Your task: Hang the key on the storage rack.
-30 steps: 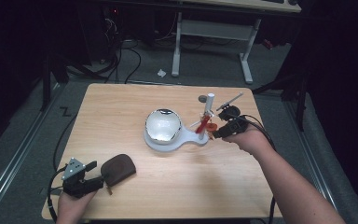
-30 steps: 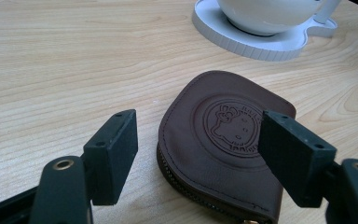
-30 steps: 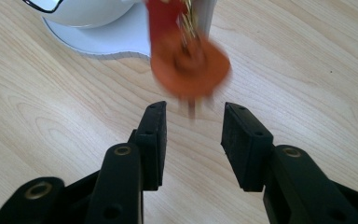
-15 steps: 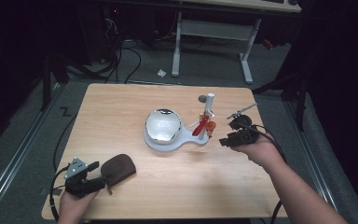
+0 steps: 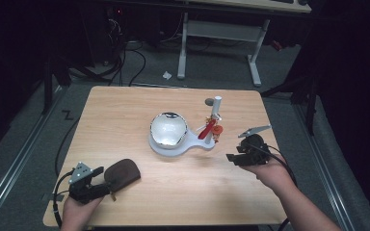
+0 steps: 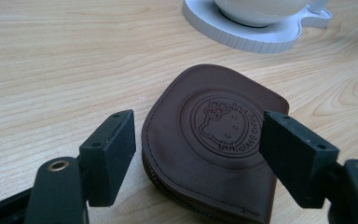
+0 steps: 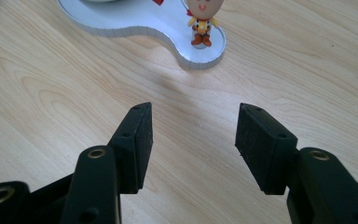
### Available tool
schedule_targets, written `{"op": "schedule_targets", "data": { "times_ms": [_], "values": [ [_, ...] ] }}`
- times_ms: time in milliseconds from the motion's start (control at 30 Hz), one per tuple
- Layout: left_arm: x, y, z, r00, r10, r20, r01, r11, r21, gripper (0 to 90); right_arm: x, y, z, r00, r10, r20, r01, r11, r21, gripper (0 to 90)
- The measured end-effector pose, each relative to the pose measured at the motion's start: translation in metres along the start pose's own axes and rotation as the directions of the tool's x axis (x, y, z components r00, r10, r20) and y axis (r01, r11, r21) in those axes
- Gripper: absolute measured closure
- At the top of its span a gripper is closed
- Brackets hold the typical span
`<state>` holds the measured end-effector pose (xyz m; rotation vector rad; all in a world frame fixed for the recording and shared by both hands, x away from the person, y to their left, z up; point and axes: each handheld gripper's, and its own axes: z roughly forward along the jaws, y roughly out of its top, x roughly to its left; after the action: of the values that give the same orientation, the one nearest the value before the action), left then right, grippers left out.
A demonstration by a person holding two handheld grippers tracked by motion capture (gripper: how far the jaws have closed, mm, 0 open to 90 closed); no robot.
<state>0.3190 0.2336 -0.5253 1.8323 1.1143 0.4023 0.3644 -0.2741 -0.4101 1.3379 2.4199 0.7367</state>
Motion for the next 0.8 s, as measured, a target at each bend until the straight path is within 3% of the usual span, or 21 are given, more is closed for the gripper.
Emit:
{"op": "schedule_targets", "data": {
  "times_ms": [200, 367, 433, 567, 667, 700, 733, 800],
  "values": [
    [-0.002, 0.000, 0.002, 1.0000, 0.003, 0.003, -0.003, 1.0000, 0.007, 26.6, 0.002, -0.025, 0.014, 0.9997, 0.022, -0.012, -0.023, 0.998, -0.061, 47.1],
    [-0.001, 0.000, 0.002, 1.0000, 0.009, -0.003, -0.009, 0.9999, 0.010, 26.1, 0.006, -0.059, 0.031, 0.9992, 0.040, 0.009, -0.038, 0.991, -0.129, 48.0],
    [-0.001, 0.001, 0.003, 0.9999, 0.010, -0.005, -0.010, 0.9999, 0.006, 25.9, 0.007, -0.065, 0.034, 0.9991, 0.040, 0.012, -0.038, 0.989, -0.141, 48.1],
    [0.002, -0.001, 0.004, 0.9999, 0.009, -0.012, -0.009, 0.9999, 0.012, 25.0, 0.011, -0.086, 0.045, 0.9962, 0.086, 0.014, -0.082, 0.978, -0.192, 47.8],
    [0.004, -0.001, 0.002, 1.0000, -0.007, -0.007, 0.007, 0.9999, 0.013, 24.9, 0.013, -0.102, 0.050, 0.9852, 0.170, -0.020, -0.169, 0.951, -0.258, 45.7],
    [0.005, -0.001, 0.001, 0.9999, -0.012, -0.003, 0.012, 0.9999, 0.009, 25.0, 0.017, -0.114, 0.051, 0.9872, 0.157, -0.026, -0.157, 0.938, -0.308, 45.5],
    [0.006, -0.001, 0.001, 0.9999, -0.014, -0.003, 0.014, 0.9999, 0.009, 25.0, 0.017, -0.114, 0.051, 0.9872, 0.157, -0.026, -0.157, 0.938, -0.308, 45.5],
    [0.007, -0.001, -0.001, 0.9997, -0.025, -0.001, 0.025, 0.9997, 0.005, 25.0, 0.020, -0.119, 0.049, 0.9928, 0.120, 0.002, -0.113, 0.942, -0.317, 46.1]
  ]
}}
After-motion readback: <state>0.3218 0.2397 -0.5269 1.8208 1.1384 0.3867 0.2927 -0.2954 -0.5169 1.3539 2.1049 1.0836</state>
